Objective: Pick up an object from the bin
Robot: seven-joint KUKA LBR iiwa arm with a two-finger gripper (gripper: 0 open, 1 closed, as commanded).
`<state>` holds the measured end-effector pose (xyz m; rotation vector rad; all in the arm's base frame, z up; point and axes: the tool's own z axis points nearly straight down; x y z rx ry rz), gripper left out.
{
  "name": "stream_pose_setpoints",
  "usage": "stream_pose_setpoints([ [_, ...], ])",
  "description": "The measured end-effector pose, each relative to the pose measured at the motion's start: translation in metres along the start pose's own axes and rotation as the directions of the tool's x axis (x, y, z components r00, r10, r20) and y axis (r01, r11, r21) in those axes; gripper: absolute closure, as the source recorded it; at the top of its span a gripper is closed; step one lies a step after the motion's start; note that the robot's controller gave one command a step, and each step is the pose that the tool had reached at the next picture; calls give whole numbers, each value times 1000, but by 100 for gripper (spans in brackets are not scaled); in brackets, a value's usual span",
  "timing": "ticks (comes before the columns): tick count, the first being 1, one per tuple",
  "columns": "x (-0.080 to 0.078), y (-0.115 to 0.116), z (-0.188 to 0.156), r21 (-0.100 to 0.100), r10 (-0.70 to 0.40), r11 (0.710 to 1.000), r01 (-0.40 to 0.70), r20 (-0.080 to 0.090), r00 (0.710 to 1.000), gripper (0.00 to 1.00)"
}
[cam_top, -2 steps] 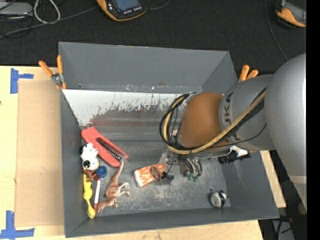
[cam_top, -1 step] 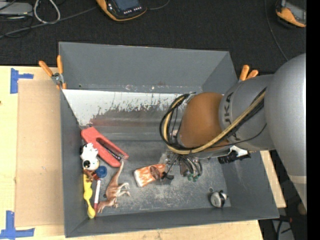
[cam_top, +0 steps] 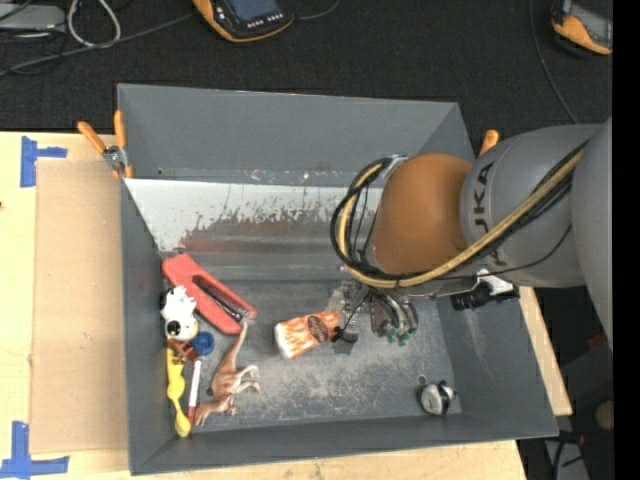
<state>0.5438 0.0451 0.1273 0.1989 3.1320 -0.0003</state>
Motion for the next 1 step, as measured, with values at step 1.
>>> stream_pose_setpoints([
  [1,25,6,-75,1,-28,1000,28,-5,1000,100],
])
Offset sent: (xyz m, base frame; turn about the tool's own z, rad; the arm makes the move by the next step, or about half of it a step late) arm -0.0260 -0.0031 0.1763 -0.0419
